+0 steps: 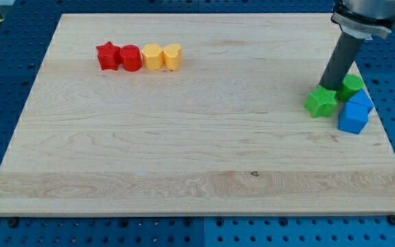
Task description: Push the red and yellow blocks towards the right side of the board
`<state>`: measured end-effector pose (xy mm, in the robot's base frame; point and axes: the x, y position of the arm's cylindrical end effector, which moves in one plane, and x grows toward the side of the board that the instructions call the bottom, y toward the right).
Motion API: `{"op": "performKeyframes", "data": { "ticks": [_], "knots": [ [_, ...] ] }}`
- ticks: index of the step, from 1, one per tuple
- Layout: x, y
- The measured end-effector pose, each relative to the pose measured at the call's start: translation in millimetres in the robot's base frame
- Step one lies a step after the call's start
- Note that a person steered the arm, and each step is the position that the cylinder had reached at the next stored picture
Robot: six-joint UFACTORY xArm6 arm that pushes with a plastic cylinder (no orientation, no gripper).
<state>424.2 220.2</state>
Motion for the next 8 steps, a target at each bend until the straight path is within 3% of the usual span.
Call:
{"op": "performKeyframes", "data": {
  "ticks": [1,2,4,5,6,7,8],
  "knots": [
    [-17,-11],
    [-54,-80],
    [-147,-279],
    [-168,-376],
    [-151,-458],
    [-133,-491],
    [-129,-480]
  ]
}}
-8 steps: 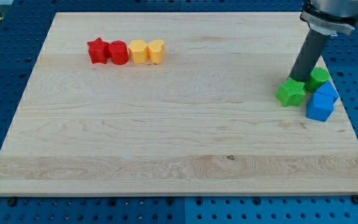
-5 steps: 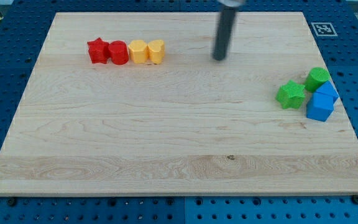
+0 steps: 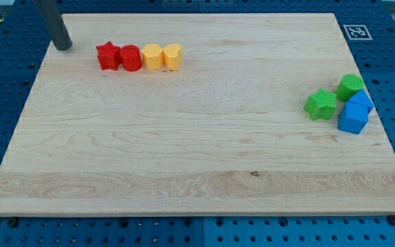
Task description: Push the red and yellow blocks towards the right side of the board
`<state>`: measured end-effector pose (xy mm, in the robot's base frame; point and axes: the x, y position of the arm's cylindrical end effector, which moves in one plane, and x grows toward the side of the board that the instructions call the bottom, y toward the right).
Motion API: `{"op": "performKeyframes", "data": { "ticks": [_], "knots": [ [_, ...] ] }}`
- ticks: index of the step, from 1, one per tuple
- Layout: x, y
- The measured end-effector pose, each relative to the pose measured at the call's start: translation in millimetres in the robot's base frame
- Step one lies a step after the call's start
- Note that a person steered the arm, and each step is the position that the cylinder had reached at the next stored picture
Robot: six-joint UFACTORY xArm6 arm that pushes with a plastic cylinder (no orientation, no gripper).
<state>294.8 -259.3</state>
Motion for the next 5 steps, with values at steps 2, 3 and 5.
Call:
{"op": "performKeyframes", "data": {
  "ticks": [2,3,5],
  "knots": [
    [14,39],
    [30,39],
    [37,83]
  ]
}}
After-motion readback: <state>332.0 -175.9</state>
